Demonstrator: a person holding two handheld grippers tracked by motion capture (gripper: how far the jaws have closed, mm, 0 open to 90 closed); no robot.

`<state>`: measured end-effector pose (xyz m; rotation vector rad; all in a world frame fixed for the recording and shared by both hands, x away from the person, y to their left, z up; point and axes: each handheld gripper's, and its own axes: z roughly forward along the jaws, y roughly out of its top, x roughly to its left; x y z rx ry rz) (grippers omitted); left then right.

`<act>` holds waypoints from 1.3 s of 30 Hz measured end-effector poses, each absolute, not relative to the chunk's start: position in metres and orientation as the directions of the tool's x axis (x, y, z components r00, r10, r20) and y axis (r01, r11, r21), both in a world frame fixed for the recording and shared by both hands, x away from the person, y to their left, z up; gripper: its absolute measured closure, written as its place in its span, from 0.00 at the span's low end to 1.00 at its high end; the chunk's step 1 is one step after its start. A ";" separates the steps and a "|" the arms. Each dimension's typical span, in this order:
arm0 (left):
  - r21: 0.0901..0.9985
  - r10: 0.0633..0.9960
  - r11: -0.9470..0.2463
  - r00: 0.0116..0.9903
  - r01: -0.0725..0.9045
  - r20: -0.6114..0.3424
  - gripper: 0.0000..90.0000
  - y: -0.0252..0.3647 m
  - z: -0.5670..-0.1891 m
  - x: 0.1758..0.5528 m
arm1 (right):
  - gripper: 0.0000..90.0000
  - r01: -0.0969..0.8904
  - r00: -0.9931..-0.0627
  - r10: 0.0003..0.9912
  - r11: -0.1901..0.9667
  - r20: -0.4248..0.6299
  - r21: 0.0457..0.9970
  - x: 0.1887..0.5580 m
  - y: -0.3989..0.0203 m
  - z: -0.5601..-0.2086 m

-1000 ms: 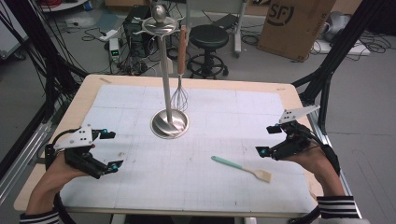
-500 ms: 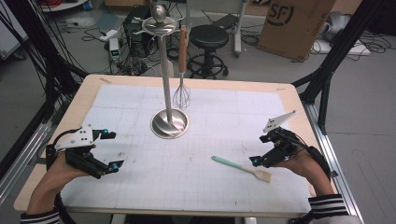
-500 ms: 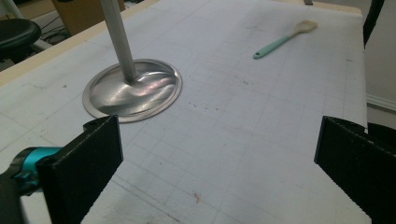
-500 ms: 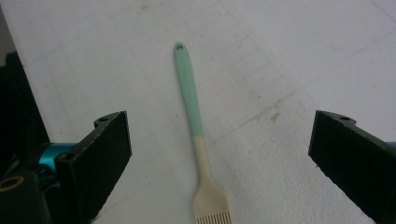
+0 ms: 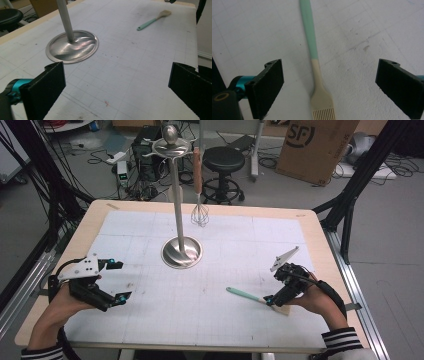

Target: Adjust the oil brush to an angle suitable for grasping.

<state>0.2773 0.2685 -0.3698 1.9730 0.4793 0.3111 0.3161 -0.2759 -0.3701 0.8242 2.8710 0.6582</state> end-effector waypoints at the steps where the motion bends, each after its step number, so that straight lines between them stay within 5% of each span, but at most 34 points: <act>1: 0.901 0.461 -0.390 0.887 0.193 0.010 0.02 0.269 -0.370 0.277 | 0.09 0.485 -0.852 0.522 0.769 0.029 0.417 0.316 -0.275 -0.371; 16: 0.900 0.455 -0.392 0.890 0.192 0.009 0.02 0.267 -0.371 0.277 | 0.19 0.473 -0.871 0.490 0.816 0.038 0.331 0.313 -0.264 -0.392; 39: 0.897 0.451 -0.394 0.893 0.198 0.001 0.02 0.265 -0.373 0.278 | 0.58 0.420 -0.906 0.423 0.883 0.032 0.208 0.316 -0.250 -0.402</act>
